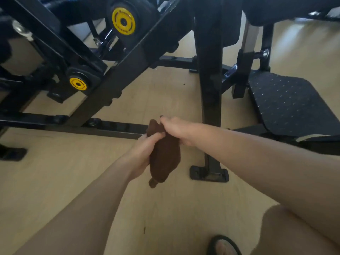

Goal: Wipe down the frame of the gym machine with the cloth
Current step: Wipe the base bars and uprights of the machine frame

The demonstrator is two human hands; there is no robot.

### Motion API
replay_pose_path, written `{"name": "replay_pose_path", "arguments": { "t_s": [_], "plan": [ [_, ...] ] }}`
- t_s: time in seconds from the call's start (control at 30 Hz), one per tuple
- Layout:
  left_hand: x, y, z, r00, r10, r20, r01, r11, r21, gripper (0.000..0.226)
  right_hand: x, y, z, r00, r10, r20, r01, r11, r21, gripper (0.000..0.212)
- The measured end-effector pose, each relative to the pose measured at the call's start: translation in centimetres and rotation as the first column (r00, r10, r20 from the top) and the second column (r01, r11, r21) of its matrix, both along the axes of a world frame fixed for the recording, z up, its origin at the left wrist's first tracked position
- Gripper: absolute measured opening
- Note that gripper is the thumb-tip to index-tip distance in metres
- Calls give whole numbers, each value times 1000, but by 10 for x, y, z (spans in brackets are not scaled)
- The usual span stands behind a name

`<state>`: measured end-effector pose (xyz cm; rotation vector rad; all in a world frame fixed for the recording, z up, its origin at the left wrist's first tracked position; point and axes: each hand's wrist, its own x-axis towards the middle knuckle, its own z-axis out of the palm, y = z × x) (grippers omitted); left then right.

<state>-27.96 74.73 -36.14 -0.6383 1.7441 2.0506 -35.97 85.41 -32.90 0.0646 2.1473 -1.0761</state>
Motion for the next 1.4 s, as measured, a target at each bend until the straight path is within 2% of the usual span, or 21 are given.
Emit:
{"name": "replay_pose_path", "arguments": {
  "t_s": [0.07, 0.13, 0.23, 0.3, 0.43, 0.47, 0.57, 0.63, 0.83, 0.97, 1.0, 1.03, 1.07, 1.1, 1.17, 1.2, 1.23, 1.27, 1.3, 1.37, 1.4],
  "plan": [
    [5, -7, 3, 1000, 3, 30, 0, 995, -100, 34, 0, -4, 2, 995, 37, 92, -36, 999, -10, 43],
    [6, -10, 10, 999, 3, 48, 6, 981, -196, 29, -4, -7, 3, 985, 153, 76, -159, 984, 81, 37],
    [-7, -13, 13, 996, 22, 91, 6, 955, -295, 33, -17, -9, -8, 941, 332, -72, -302, 914, 270, 36],
    [-25, -11, 14, 993, 5, 121, 40, 930, -365, 39, -26, 1, -22, 900, 385, -203, -298, 884, 360, 30],
    [-58, -6, 22, 989, 44, 143, 30, 879, -475, 27, -35, 43, -48, 735, 596, -323, -305, 716, 628, 50],
    [-64, -5, 24, 988, 58, 144, 19, 874, -485, 27, -37, 51, -55, 736, 605, -303, -302, 695, 652, 56],
    [-74, 2, 26, 986, 75, 147, 10, 862, -507, 14, -38, 65, -76, 780, 598, -185, -313, 629, 712, 76],
    [-79, 7, 26, 987, 59, 151, 28, 854, -520, 5, -38, 65, -87, 784, 607, -129, -322, 576, 751, 73],
    [-87, 19, -5, 998, -14, 66, 40, 910, -414, 12, -56, 68, -97, 749, 657, -87, -338, 491, 803, 67],
    [-102, 33, -17, 999, -50, 8, 50, 958, -281, 20, -47, 90, -110, 613, 788, -53, -379, 353, 855, 61],
    [-108, 36, -23, 996, -94, -7, 87, 951, -296, 22, -43, 98, -112, 582, 811, -57, -374, 329, 867, 62],
    [-112, 38, -30, 986, -168, -21, 149, 920, -362, 29, -38, 107, -114, 549, 833, -69, -365, 314, 877, 63],
    [-114, 40, -40, 963, -270, -24, 223, 841, -493, 43, -33, 113, -113, 527, 846, -80, -360, 308, 881, 65],
    [-116, 41, -51, 926, -378, -5, 281, 698, -658, 60, -31, 117, -112, 512, 853, -103, -351, 317, 881, 66],
    [-117, 40, -72, 847, -526, 78, 258, 279, -925, 75, -30, 118, -110, 517, 849, -110, -360, 332, 872, 67],
    [-116, 39, -80, 806, -579, 125, 210, 83, -974, 75, -30, 115, -108, 543, 833, -105, -372, 350, 860, 66],
    [-116, 37, -87, 757, -635, 154, 156, -53, -986, 73, -32, 110, -107, 583, 805, -109, -374, 385, 844, 64],
    [-117, 34, -93, 697, -697, 170, 101, -139, -985, 69, -34, 107, -106, 562, 822, -93, -382, 358, 852, 61],
    [-118, 32, -97, 624, -762, 174, 50, -183, -982, 64, -35, 104, -107, 575, 813, -95, -380, 368, 849, 59],
    [-121, 27, -109, 471, -866, 167, 28, -175, -984, 58, -36, 99, -106, 608, 786, -110, -378, 409, 830, 59],
    [-122, 26, -115, 427, -888, 168, 62, -156, -986, 56, -36, 100, -107, 610, 785, -106, -373, 403, 836, 60]
  ]
}}
